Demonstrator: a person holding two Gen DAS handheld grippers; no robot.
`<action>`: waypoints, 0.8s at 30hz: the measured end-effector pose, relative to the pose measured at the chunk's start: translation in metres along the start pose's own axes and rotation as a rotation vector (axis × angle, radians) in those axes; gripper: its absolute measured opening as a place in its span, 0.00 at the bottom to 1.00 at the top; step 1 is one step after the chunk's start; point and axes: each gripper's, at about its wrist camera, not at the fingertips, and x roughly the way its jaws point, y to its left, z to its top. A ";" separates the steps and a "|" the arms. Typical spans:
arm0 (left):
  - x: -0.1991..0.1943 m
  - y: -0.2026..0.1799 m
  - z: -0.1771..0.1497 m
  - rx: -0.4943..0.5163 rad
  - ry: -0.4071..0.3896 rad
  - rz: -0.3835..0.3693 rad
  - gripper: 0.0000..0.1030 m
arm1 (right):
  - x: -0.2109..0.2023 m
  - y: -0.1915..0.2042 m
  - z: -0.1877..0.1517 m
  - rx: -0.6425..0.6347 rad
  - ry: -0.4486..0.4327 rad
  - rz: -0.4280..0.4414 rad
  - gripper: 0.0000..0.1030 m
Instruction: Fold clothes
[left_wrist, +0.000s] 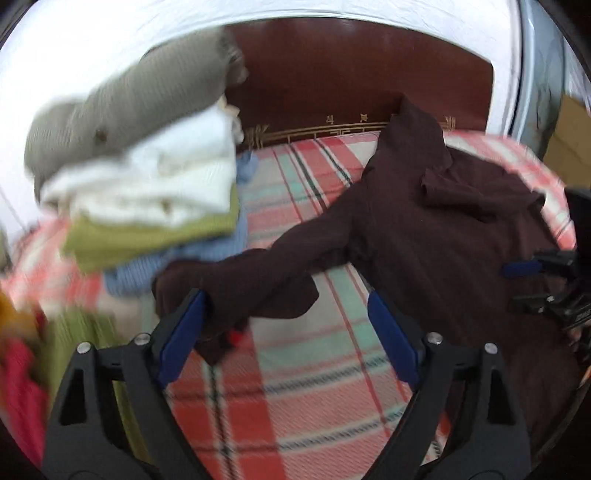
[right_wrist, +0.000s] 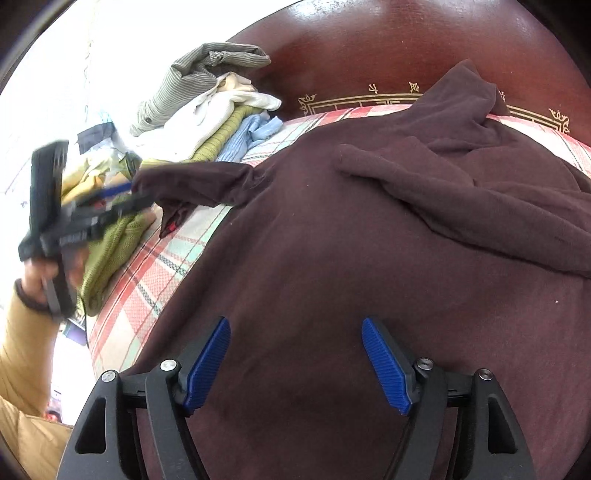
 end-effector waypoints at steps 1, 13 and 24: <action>0.000 0.014 -0.013 -0.107 0.012 -0.087 0.87 | 0.000 0.000 -0.001 -0.002 -0.002 0.001 0.75; -0.013 0.064 -0.047 -0.442 -0.075 -0.012 0.86 | 0.001 -0.003 -0.002 0.003 -0.016 0.027 0.80; 0.047 0.069 -0.027 -0.418 0.093 0.097 0.17 | 0.000 -0.002 -0.003 0.007 -0.022 0.036 0.81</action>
